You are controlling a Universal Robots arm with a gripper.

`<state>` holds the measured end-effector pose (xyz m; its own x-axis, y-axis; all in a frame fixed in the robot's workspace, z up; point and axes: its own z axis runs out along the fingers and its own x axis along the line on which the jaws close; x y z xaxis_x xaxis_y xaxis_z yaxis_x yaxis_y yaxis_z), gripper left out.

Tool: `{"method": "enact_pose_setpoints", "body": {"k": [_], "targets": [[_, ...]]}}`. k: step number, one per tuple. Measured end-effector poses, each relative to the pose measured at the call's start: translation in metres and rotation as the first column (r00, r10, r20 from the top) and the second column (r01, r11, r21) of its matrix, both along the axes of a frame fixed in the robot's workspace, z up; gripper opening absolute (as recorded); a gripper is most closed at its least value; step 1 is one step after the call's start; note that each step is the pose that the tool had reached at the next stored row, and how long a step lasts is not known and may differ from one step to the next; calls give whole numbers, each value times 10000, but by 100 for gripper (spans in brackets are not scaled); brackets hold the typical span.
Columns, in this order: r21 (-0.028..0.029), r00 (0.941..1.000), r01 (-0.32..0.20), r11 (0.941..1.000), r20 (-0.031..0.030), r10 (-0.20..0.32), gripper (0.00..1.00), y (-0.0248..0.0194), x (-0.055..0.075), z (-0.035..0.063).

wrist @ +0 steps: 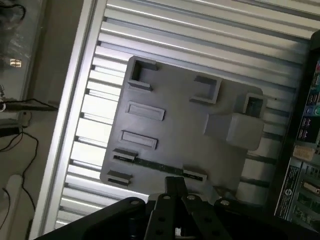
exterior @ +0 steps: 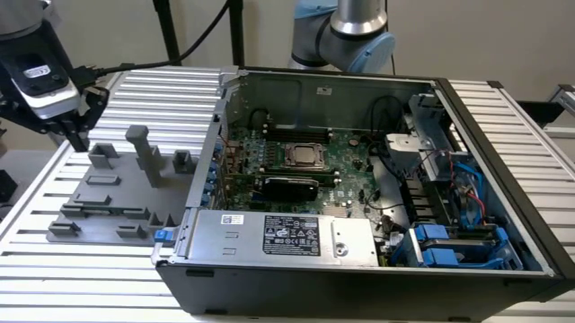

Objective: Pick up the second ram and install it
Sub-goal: 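Pick up the second ram and move it above second insertion slot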

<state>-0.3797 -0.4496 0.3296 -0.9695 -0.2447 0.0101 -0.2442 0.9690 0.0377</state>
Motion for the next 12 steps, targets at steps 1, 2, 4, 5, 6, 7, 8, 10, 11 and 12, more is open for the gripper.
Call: {"method": "enact_pose_setpoints", "body": {"k": [1,2,4,5,6,7,8,10,11,12], "targets": [[0,9998,-180,9998,0,180,0,0,0,-9],[-1,9993,-364,9993,-1,364,0,0,0,-18],[-1,9974,-724,9974,-1,724,0,0,0,-36],[-1,9959,-908,9959,-1,908,0,0,0,-46],[-1,9940,-1094,9940,-1,1094,0,0,0,-55],[0,9920,-1260,9920,0,1260,0,0,0,-64],[0,9895,-1445,9895,0,1445,0,0,0,-73],[-1,9835,-1811,9835,-1,1811,0,0,0,-88],[-4,9800,-1988,9800,-2,1988,0,0,0,-93],[-8,9763,-2164,9763,-3,2164,0,0,1,-98]]}}
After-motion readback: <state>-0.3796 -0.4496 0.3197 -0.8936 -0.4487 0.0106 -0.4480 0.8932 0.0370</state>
